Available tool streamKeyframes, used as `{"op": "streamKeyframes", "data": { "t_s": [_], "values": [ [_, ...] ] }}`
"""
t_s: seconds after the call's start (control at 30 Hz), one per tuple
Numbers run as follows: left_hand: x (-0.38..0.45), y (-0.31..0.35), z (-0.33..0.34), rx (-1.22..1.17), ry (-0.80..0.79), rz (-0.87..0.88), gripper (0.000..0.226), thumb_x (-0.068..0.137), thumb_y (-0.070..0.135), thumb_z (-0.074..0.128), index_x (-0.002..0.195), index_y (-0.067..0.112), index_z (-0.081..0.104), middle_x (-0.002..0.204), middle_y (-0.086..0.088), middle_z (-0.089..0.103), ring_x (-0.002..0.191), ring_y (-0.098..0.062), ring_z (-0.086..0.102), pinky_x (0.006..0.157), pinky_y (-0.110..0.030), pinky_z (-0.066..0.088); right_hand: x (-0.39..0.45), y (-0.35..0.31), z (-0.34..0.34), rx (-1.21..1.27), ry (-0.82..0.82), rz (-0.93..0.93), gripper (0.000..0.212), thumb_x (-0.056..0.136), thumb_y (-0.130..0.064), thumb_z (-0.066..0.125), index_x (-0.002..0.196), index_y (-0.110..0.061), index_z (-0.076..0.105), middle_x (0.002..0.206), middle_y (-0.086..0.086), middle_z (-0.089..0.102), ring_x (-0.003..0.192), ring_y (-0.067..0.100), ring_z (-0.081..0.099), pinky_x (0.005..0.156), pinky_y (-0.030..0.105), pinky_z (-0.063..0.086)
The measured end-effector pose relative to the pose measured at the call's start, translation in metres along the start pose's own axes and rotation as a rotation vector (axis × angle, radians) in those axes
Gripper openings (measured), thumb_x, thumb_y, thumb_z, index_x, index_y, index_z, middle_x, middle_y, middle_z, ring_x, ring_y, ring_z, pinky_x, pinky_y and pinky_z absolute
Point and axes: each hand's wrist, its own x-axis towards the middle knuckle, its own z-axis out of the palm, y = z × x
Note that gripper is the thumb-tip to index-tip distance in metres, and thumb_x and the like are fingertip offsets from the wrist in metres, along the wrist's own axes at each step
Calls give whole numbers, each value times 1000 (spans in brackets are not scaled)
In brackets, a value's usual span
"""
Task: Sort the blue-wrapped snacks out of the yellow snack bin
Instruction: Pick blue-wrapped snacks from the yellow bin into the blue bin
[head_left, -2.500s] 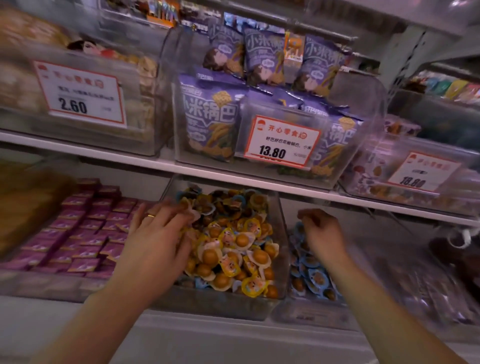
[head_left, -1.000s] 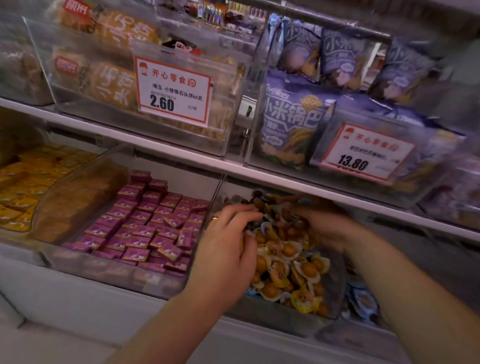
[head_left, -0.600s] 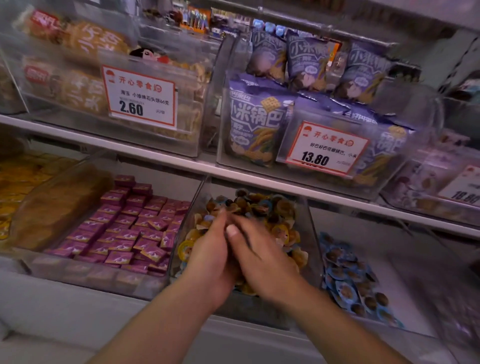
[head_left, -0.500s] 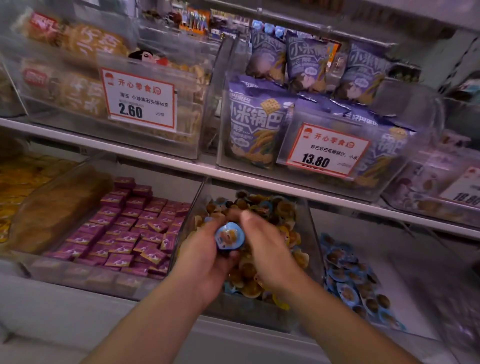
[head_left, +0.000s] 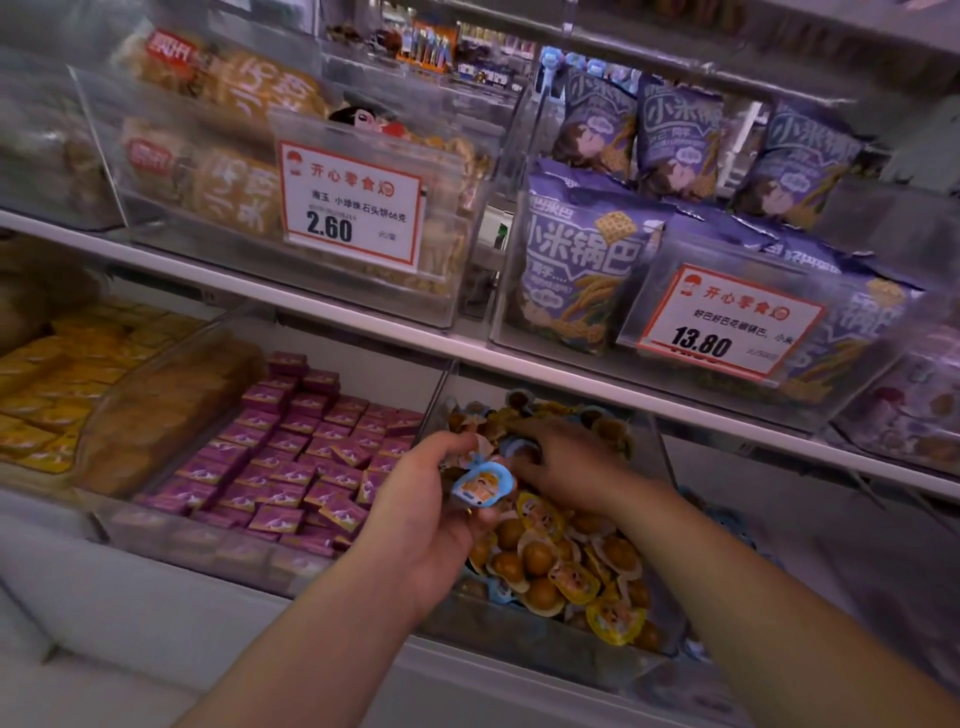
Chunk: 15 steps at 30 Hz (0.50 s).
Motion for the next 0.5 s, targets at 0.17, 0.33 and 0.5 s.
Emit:
{"op": "streamKeyframes", "data": {
  "t_s": [0.17,0.33,0.5],
  "values": [
    [4,-2,-2,47,19,11,31,90,14,63,117,0,63,88,-17,65,46,-18,61,33,-21,37,-3,10,-3,221,-2,58,11,85,-18,60,82,-8,66,75,-32,66,75,-12,60,57,7,39],
    [7,-5,-1,73,22,53,28,91,14,62,116,2,64,70,-11,72,46,-16,62,34,-22,37,5,-5,-9,138,-91,61,30,89,-44,65,116,-29,67,110,-8,66,101,12,61,76,26,47],
    [8,-7,-1,75,16,77,26,90,14,65,113,2,67,78,-13,70,51,-16,66,38,-23,44,2,-10,-3,114,56,121,35,94,-41,60,123,-21,60,123,5,60,113,24,56,80,27,38]
  ]
}}
